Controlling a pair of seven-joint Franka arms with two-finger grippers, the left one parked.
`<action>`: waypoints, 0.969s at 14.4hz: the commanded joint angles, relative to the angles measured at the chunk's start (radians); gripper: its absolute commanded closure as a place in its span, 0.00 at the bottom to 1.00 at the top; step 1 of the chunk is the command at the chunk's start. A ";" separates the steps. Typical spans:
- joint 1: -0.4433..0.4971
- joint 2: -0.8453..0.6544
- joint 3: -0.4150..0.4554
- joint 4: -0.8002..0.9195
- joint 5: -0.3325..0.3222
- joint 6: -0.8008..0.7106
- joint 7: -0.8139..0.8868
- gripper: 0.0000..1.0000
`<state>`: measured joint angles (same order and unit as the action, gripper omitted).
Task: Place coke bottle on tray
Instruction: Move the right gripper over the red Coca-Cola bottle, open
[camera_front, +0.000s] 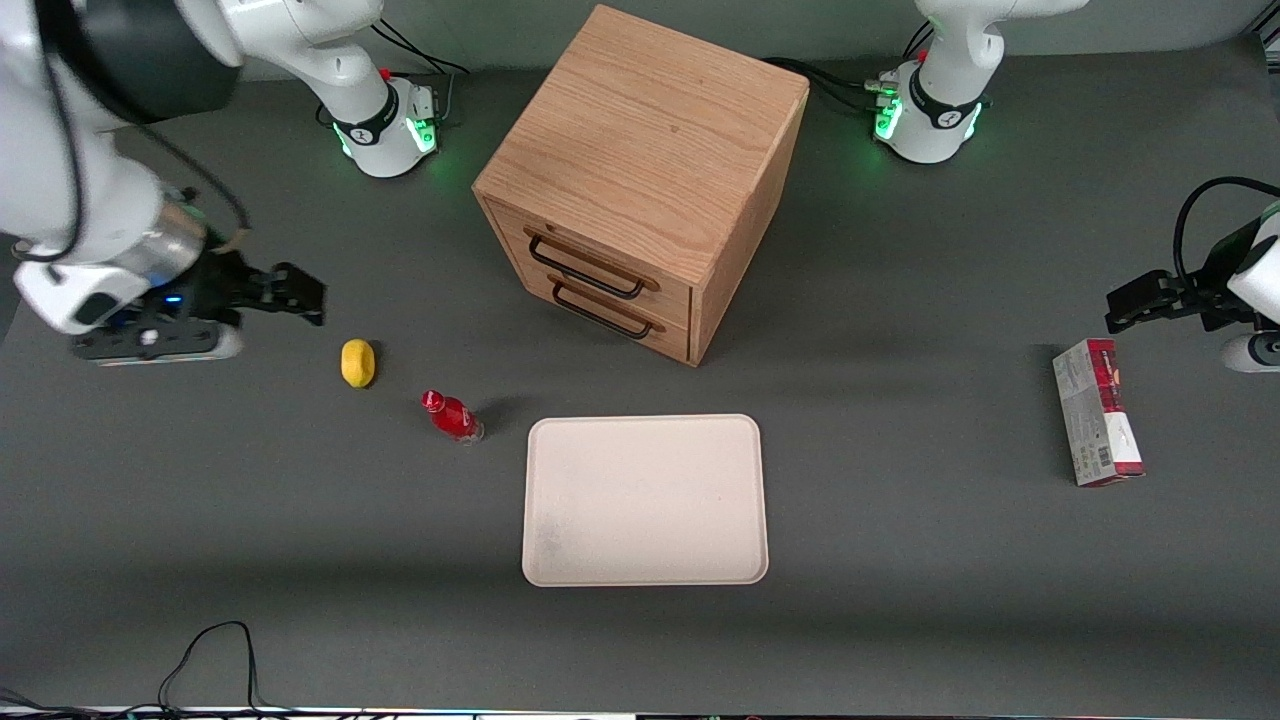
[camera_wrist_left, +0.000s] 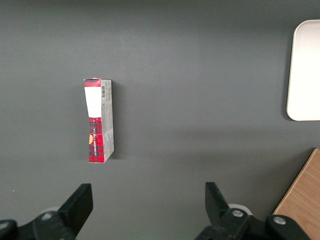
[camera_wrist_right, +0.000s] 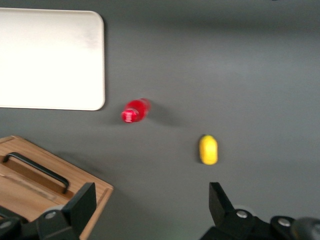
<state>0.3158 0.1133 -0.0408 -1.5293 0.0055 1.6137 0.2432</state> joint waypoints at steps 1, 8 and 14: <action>0.025 0.012 -0.011 -0.011 -0.001 0.043 0.025 0.00; 0.057 0.158 -0.011 -0.052 0.021 0.207 0.063 0.00; 0.077 0.170 -0.013 -0.345 0.017 0.552 0.067 0.00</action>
<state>0.3845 0.3232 -0.0450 -1.7599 0.0144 2.0726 0.2889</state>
